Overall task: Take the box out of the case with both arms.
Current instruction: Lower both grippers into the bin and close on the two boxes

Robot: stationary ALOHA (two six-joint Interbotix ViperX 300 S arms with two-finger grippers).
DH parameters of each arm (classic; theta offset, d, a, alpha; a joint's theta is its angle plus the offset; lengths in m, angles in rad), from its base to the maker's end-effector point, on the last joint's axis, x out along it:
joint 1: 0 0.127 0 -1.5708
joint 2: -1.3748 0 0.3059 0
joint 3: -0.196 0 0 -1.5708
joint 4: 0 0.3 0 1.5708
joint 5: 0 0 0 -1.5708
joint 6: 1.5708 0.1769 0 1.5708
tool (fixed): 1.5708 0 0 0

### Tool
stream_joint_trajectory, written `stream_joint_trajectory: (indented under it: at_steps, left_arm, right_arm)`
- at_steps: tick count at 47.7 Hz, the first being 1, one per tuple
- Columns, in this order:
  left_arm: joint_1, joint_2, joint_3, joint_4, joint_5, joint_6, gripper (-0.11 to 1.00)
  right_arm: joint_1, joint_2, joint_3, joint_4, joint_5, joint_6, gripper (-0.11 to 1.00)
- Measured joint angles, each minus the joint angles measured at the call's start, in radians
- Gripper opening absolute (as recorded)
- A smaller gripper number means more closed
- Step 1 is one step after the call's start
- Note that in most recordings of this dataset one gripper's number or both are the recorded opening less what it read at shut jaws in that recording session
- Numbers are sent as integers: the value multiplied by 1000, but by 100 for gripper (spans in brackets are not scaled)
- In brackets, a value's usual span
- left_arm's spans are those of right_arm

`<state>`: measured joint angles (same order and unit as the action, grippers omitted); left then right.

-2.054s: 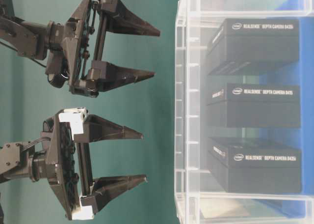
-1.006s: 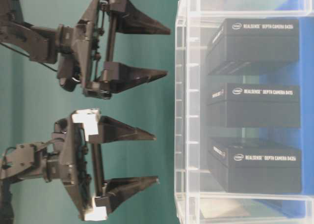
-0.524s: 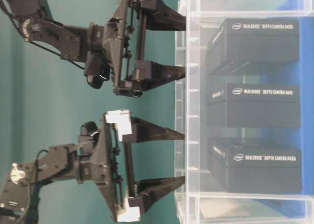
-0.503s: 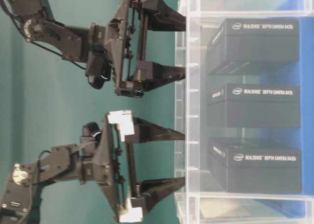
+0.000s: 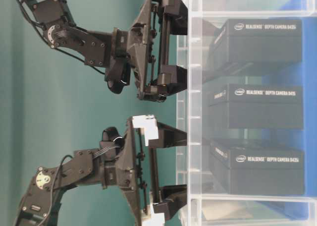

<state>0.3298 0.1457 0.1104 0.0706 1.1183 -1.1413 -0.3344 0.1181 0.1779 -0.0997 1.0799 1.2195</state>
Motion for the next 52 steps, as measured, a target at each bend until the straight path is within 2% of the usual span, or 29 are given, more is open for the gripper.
stream_joint_trajectory:
  at_steps: [27, 43, 47, 52]
  left_arm:
    - [-2, 31, 29, 0, -40, -6, 92]
    - [-6, 32, 29, 0, -18, -5, 91]
    - [-6, 31, 29, 0, -17, -6, 87]
    - [-8, 32, 31, 0, -9, -6, 71]
  right_arm:
    - [6, 0, 31, 3, -23, 5, 96]
    - [6, 0, 37, 20, -23, 2, 96]
    - [6, 0, 37, 21, -25, 2, 95]
    - [6, 0, 37, 20, -20, 2, 90]
